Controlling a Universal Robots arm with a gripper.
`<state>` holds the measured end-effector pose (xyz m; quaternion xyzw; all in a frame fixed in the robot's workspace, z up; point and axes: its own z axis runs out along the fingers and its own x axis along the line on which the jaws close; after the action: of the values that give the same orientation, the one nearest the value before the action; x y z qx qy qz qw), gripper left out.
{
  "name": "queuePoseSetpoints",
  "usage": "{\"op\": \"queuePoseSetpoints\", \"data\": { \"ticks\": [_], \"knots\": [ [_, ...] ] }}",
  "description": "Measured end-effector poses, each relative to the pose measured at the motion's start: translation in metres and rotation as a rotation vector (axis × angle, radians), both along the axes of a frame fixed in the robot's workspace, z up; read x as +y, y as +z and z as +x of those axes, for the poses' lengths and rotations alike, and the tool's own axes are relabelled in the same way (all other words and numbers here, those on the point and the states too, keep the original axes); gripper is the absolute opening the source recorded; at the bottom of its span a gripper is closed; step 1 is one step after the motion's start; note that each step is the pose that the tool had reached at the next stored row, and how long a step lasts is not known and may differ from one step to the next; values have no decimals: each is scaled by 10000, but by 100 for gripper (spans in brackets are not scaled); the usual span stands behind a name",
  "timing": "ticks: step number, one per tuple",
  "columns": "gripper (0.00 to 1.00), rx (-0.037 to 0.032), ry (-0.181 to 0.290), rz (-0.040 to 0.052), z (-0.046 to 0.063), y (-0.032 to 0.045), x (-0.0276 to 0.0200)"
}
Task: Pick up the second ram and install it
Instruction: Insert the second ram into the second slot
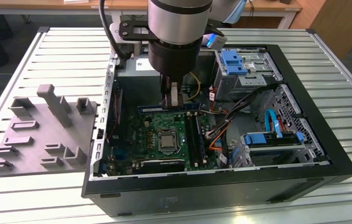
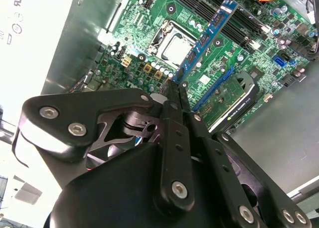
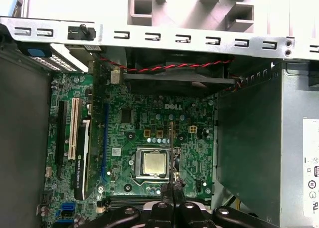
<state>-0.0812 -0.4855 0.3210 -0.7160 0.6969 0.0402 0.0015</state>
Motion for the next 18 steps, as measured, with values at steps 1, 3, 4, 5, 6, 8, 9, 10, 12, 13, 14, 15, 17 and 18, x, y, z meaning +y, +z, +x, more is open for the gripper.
{"op": "queuePoseSetpoints", "data": {
  "ticks": [1,3,4,5,6,8,9,10,12,13,14,15,17,18],
  "knots": [
    [13,0,1,0,0,0,0],
    [13,0,1,0,0,0,0],
    [13,0,1,0,0,-1,0],
    [13,0,0,0,0,-1,0],
    [13,0,-1,0,0,-1,0],
    [13,-1,-126,1,0,-2,0],
    [13,0,-278,2,0,-4,0],
    [13,0,-445,1,0,-4,0],
    [13,0,-804,1,0,-7,0],
    [13,0,-983,1,0,-8,0],
    [13,0,-1180,0,0,-9,0],
    [13,0,-1359,0,0,-10,0],
    [13,0,-1719,0,0,-13,0],
    [13,0,-1899,0,0,-14,0]
  ]
}}
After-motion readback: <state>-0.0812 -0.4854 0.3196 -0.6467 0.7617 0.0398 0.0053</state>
